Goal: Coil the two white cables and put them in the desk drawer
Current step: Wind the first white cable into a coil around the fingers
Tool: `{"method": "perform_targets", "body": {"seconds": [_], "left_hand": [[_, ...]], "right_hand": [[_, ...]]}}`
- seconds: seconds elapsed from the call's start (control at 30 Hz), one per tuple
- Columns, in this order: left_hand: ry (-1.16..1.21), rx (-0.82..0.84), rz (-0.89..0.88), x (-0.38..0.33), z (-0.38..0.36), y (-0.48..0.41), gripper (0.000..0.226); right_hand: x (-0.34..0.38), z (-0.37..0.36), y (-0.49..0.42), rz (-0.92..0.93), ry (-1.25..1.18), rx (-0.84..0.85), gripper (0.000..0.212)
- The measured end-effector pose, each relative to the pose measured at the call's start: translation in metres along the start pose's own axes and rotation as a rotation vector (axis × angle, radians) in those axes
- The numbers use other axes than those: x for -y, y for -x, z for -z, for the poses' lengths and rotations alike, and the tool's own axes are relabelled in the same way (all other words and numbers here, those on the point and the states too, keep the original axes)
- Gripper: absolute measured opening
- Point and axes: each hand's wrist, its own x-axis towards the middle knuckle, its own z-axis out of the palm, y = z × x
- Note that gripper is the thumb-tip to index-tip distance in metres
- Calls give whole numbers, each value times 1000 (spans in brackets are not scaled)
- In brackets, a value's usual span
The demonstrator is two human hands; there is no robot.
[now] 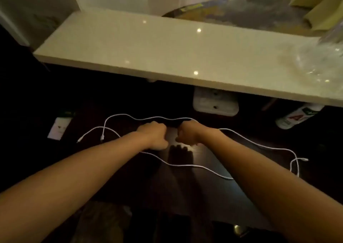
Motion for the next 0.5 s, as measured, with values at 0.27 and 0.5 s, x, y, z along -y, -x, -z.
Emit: {"method": "perform_targets", "body": {"seconds": [0.27,0.5], "left_hand": [[-285,-77,-152,36,-86,-5,44],[-108,-153,-152,43,-96,7,28]], "right_hand": [[15,-105,-24,131,-159,-122,35],[27,-135,-13,51,-132,-293,29]]}}
